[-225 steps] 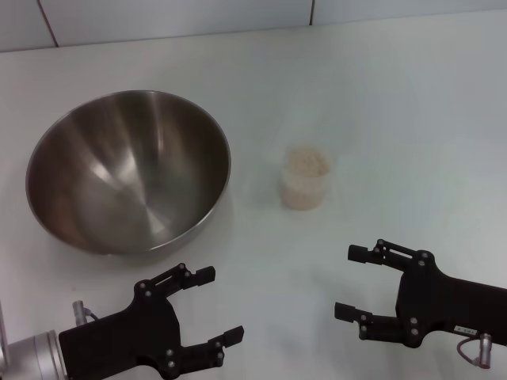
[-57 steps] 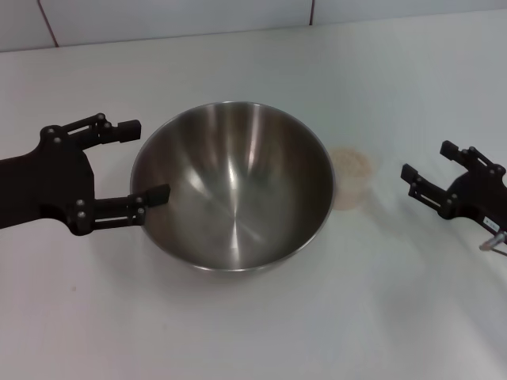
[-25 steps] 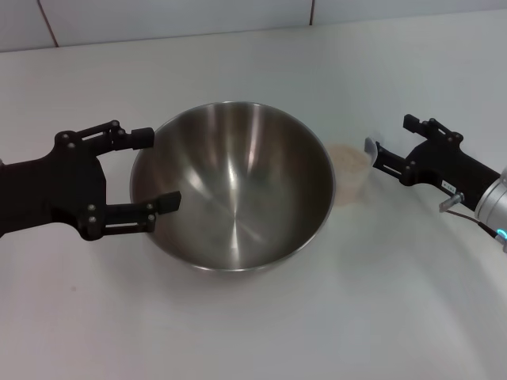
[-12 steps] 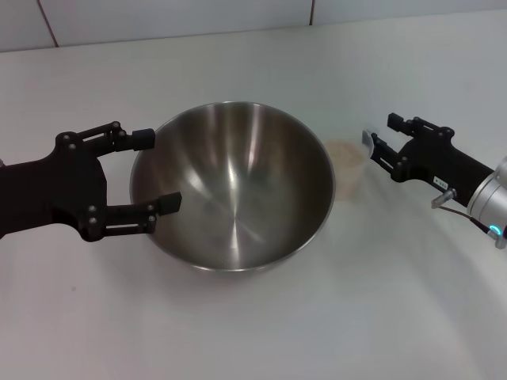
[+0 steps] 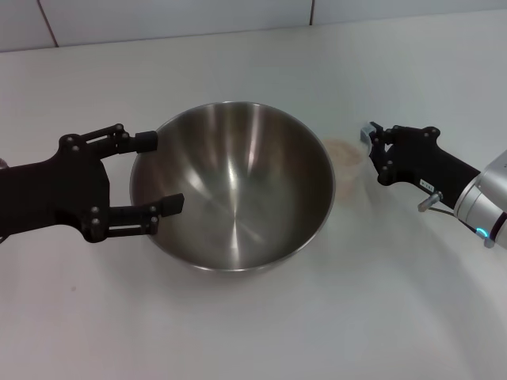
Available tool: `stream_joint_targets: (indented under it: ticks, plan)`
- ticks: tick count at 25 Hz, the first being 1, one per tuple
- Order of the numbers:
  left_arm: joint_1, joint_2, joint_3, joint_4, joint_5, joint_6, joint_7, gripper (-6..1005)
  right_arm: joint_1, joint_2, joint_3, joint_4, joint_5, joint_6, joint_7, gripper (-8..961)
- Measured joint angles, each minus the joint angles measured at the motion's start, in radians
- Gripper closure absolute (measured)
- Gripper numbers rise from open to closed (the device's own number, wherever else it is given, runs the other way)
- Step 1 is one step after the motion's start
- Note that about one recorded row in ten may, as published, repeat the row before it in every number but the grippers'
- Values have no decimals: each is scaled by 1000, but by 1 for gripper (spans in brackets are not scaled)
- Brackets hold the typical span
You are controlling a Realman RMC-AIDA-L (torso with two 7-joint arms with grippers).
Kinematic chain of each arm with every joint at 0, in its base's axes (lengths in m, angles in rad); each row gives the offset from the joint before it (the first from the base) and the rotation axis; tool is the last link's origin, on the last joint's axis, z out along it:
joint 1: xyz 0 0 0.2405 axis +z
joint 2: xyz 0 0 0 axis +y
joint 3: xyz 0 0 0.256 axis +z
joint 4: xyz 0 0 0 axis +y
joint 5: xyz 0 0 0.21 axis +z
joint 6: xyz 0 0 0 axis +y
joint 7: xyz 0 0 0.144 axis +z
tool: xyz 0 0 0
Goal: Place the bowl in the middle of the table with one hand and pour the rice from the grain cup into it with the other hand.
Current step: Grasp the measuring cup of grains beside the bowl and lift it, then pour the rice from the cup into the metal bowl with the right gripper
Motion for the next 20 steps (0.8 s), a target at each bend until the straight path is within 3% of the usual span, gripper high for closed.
stream_joint_targets:
  ticks: [3, 11, 13, 14, 15, 16, 18, 20]
  plan:
    - [-1, 0, 0, 0, 0, 1, 0, 139, 1, 0, 1, 0, 0, -1, 0, 923]
    - [-1, 1, -3, 8, 23, 7, -3, 139, -24, 0, 3, -4, 71, -79, -2, 944]
    - [-5, 2, -8, 11, 47, 8, -13, 139, -58, -2, 3, -7, 130, -204, -41, 949]
    - [-5, 2, -8, 11, 47, 8, -13, 139, -58, -2, 3, -7, 130, -204, -41, 948]
    - [-6, 2, -10, 12, 53, 8, -16, 140, -81, -2, 3, -8, 175, -316, -73, 947]
    - [-7, 2, -12, 13, 60, 8, -19, 140, -81, -2, 3, -8, 175, -316, -73, 946]
    - [-10, 2, -17, 17, 77, 5, -22, 140, -93, -2, 3, -9, 237, -479, -99, 944]
    - [-11, 2, -18, 26, 87, 4, -24, 140, -85, -2, -1, -7, 247, -551, -152, 941]
